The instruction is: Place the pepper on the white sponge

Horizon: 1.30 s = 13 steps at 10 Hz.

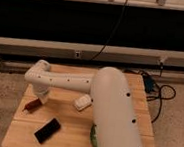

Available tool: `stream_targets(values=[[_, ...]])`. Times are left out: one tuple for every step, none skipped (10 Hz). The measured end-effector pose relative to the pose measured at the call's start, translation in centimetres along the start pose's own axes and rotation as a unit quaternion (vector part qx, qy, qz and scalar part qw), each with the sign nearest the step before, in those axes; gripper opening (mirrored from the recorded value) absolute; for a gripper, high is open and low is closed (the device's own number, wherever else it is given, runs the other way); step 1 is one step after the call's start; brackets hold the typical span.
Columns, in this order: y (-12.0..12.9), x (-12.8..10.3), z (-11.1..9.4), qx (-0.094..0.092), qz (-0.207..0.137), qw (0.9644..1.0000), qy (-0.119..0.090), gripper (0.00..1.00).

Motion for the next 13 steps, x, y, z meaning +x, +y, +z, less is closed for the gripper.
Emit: stream_targets(values=[[0.4,0.4,-1.3,0.006,0.007,1.0000,0.003,0.01],[0.5,0.6,-2.6,0.012,0.011,0.9998,0.005,0.01],[0.6,0.5,-3.2,0.015,0.013,0.9998,0.006,0.01],[0.6,0.5,-3.3,0.017,0.014,0.9997,0.007,0.01],[0.6,0.4,-3.6,0.021,0.014,0.9996,0.009,0.01],[0.5,0.6,-4.0,0.024,0.018,0.9995,0.010,0.01],[0.9,1.0,-4.6,0.025,0.024,0.9994,0.008,0.01],[1.7,1.7,-5.0,0.025,0.031,0.9992,0.007,0.01],[2.6,2.5,-5.5,0.027,0.037,0.9989,0.007,0.01],[3.3,3.0,-5.9,0.033,0.041,0.9986,0.007,0.01],[3.8,3.4,-6.3,0.037,0.045,0.9983,0.006,0.01],[4.3,4.0,-6.5,0.041,0.053,0.9978,0.006,0.01],[4.5,4.1,-6.6,0.042,0.056,0.9975,0.003,0.01]])
